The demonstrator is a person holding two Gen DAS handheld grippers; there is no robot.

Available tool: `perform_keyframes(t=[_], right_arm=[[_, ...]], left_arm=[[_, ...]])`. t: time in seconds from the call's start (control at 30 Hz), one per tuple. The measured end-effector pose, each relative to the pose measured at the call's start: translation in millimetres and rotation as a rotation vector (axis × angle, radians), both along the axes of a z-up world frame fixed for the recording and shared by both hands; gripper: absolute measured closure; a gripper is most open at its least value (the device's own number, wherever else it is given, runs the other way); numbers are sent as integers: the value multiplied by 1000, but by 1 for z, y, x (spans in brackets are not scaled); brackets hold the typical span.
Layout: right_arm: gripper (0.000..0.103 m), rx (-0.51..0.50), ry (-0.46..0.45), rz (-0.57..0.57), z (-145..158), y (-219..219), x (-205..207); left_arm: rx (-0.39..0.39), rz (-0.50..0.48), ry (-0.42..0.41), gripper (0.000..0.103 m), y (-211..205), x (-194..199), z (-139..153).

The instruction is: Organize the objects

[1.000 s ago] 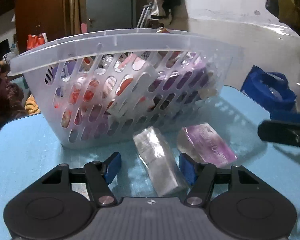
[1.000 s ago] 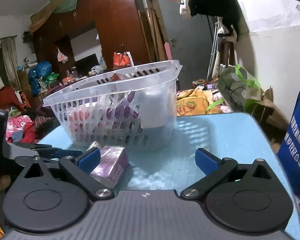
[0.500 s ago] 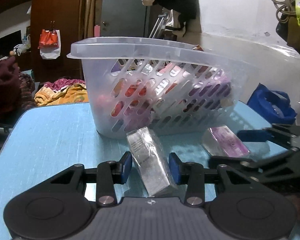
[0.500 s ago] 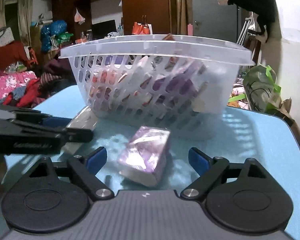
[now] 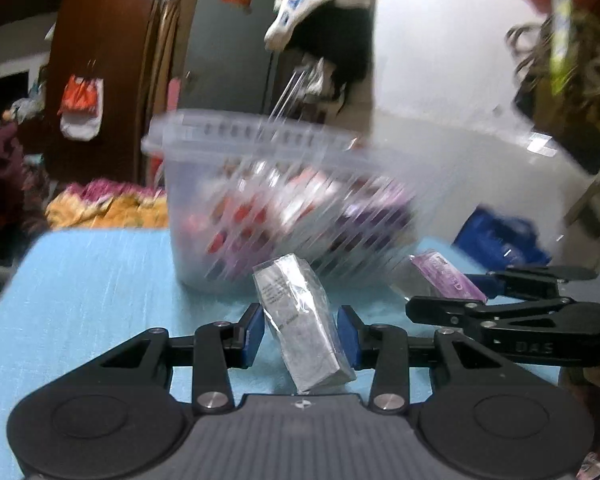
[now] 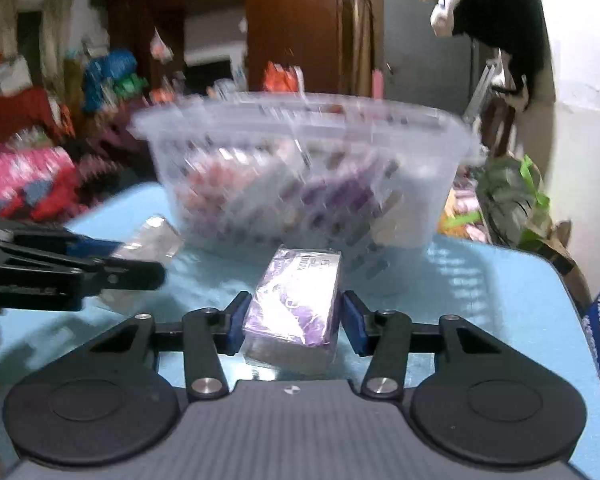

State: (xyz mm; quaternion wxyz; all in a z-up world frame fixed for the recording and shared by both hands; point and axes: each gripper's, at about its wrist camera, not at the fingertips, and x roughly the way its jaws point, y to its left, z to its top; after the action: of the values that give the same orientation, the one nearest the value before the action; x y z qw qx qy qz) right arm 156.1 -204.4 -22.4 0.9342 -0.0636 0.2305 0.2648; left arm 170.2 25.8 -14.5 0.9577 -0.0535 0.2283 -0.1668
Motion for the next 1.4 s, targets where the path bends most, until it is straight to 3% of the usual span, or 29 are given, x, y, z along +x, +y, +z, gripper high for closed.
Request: perform_keyframes(t=[0.1,0.2,0.3,0.37,0.43,0.5,0.53,0.57,0.6,0.63,0.77,0.9,0.97,1.07,1.13,1.4], right_arm=[[52,59,-119,15,36,-11,-27],[52,88,-215,16,83,-11,-20],[52,50,-285,1,123,-1,13],[52,18,-265,-17,138,5,44],[52,-13,-253,-9,139,11,66],[50,-30,-247,-14,132,13,83],[37,-44,-255,-11,128,15,90],[25,-58,-253,-30,122,17,93],[8,-65,-255,-55,119,16,93],[1,-71,-265,-86,115,14,92],[0,3,-277,-17,110,-11,63],[0,90,-239,-49,104,-34,36],[0,68,-176,-91,96,-39,29],[0,-41,-156,-140,84,-35,26],[0,-88,-151,-137,80,-32,25],[0,-84,-150,-110,79,-28,22]], left_arm=[[-48,-15,-89,58,4,-7,36],[-43,-19,-156,58,3,13,83],[-21,9,-153,58,0,55,117],[10,11,-117,58,-5,85,126],[22,30,-93,58,-8,103,124],[36,17,-65,47,-10,120,114],[33,16,-46,23,-10,127,108],[23,29,-33,12,-6,130,100],[17,42,-32,12,-3,131,96],[12,40,-39,12,2,129,92],[44,29,-113,9,12,100,86],[17,25,-164,2,21,67,81],[62,39,-182,1,18,54,79],[134,91,-200,1,10,41,80],[130,86,-192,1,7,36,82],[160,64,-156,1,-6,28,76]])
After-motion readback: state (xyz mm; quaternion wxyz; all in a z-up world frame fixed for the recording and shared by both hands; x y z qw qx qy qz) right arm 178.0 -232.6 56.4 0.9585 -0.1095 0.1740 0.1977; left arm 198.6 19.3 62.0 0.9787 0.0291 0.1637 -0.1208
